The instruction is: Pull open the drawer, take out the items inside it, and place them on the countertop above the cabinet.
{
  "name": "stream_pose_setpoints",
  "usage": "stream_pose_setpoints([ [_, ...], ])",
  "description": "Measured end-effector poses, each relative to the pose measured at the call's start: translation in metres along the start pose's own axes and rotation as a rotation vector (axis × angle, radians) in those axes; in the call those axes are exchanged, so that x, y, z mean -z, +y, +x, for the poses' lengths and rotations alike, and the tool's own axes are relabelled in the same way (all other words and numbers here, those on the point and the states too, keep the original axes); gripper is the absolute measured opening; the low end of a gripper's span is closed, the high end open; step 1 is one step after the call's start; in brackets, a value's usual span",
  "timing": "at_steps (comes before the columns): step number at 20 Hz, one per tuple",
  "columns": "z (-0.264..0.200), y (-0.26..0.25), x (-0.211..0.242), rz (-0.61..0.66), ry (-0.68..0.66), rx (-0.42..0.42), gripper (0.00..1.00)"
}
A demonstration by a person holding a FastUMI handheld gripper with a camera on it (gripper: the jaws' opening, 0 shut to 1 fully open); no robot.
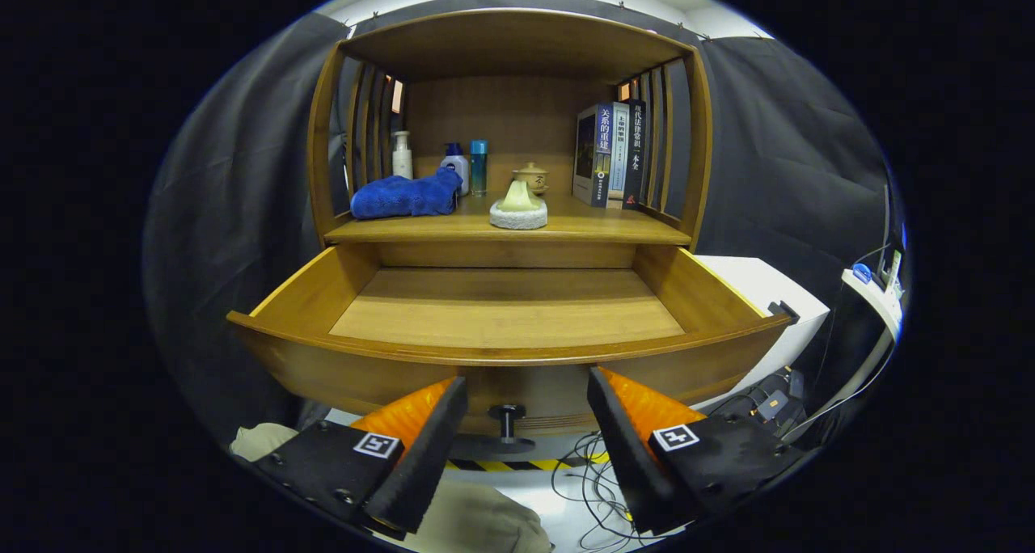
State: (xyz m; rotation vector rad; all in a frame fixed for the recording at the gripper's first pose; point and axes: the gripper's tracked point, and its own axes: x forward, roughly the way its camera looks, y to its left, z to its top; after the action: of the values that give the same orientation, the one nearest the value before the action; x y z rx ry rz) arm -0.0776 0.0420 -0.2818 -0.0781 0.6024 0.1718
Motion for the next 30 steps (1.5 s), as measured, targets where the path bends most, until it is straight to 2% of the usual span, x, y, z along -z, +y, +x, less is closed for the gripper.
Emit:
stream_pose_setpoints([
  [3, 0.007, -0.005, -0.004, -0.008, -0.001, 0.018, 0.95],
  [14, 0.033, -0.007, -0.016, 0.022, 0.002, 0.003, 0.95],
  [21, 0.064, -0.002, -0.036, 0.04, -0.022, 0.007, 0.95],
  [30, 0.105, 0.014, -0.037, 0.016, 0.002, -0.013, 0.96],
])
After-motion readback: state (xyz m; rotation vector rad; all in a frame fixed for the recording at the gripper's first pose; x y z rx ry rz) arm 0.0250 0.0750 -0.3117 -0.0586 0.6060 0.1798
